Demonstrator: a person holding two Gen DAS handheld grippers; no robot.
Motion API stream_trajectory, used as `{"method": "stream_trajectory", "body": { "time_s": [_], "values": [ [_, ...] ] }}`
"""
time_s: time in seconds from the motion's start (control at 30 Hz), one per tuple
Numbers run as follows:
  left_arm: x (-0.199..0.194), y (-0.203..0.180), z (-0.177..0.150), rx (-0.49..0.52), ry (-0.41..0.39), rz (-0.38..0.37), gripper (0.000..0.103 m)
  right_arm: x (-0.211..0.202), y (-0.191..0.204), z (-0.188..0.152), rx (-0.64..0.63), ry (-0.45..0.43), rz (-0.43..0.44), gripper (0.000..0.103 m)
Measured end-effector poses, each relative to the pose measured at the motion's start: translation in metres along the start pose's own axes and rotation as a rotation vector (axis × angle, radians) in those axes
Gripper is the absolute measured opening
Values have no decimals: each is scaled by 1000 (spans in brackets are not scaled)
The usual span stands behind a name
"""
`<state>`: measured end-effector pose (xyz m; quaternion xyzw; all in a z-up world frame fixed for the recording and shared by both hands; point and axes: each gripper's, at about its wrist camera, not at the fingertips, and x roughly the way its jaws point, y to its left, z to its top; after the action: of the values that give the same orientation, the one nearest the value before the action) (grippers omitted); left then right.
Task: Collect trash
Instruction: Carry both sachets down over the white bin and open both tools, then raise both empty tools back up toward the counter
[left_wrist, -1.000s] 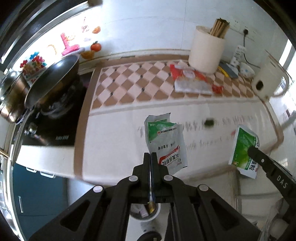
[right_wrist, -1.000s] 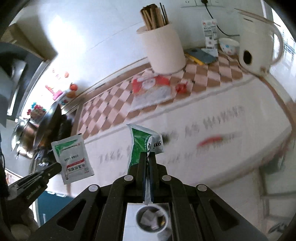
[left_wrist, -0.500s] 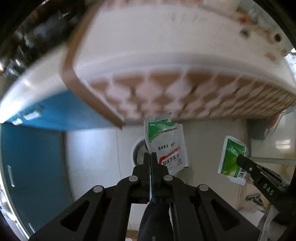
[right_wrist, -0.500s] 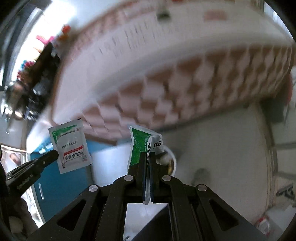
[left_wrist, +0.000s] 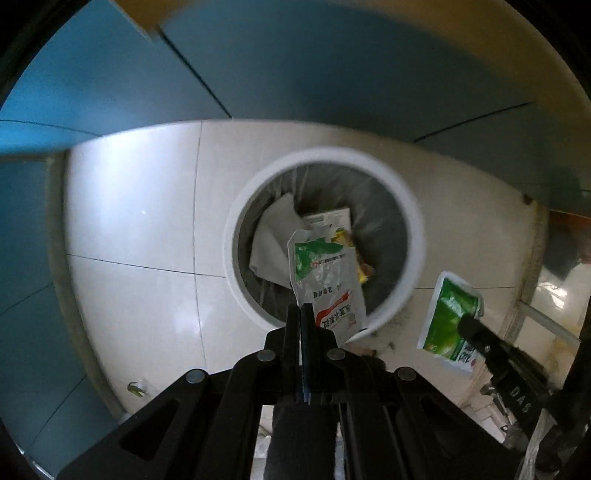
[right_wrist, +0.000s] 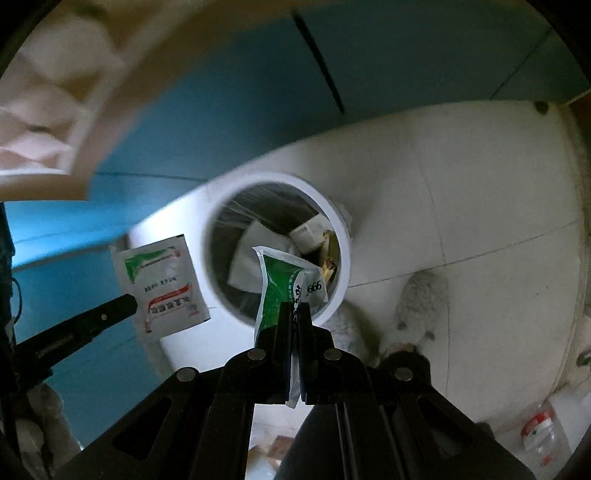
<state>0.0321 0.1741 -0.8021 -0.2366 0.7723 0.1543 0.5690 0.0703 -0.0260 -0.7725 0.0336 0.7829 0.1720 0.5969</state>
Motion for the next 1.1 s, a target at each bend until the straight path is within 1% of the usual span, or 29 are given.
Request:
{"method": "stream_trajectory", "body": {
  "time_s": [0.03,0.1,0.17,0.23,0.33,0.37,0.4,0.43,0.47,0.5,0.53,0.57,0.6,0.63,0.67,0.7,0.77,0.9,0.93,1.1],
  "values": [
    [11,2,2,-2,10,2,0,21,-4,4,-9,8,-17,3],
    [32,7,5,-8,31,-2,0,48,-8,11,-23,20,-24,3],
    [42,11,3,-8,41,-1,0,71,-10,16,-38,31,-38,3],
    [47,11,0,-1,46,9,1,87,-10,21,-43,44,-43,3],
    [49,16,-4,-5,49,1,4,101,-9,26,-51,57,-56,5],
    [48,18,-6,-11,48,8,4,105,-9,25,-50,61,-58,8],
    [48,23,-6,-14,45,9,5,108,-8,26,-48,70,-54,19],
    [48,27,-7,-16,46,11,8,108,-7,27,-46,78,-55,28],
    [45,28,-9,-14,41,14,19,109,-6,27,-47,83,-61,39],
    [41,30,-11,-14,25,27,45,109,-5,26,-47,81,-64,47],
    [38,30,-12,-12,9,40,64,109,-3,26,-51,81,-66,51],
    [31,31,-14,-8,-16,61,94,108,0,26,-59,81,-69,60],
    [26,32,-16,-5,-35,73,100,106,3,25,-68,78,-76,68],
    [21,33,-18,-4,-51,84,100,103,6,24,-82,70,-85,71],
    [13,34,-20,-6,-64,92,100,100,9,22,-96,64,-97,80],
    [6,35,-24,-7,-78,102,100,97,12,21,-107,59,-110,92],
    [-10,36,-30,-3,-106,128,101,89,15,19,-125,45,-143,103],
    [-43,35,-46,2,-162,149,101,64,22,13,-142,20,-201,103],
    [-53,34,-51,6,-178,142,101,56,24,11,-141,14,-209,103],
    [-101,26,-72,18,-226,144,101,4,38,-2,-162,-28,-241,103]
  ]
}}
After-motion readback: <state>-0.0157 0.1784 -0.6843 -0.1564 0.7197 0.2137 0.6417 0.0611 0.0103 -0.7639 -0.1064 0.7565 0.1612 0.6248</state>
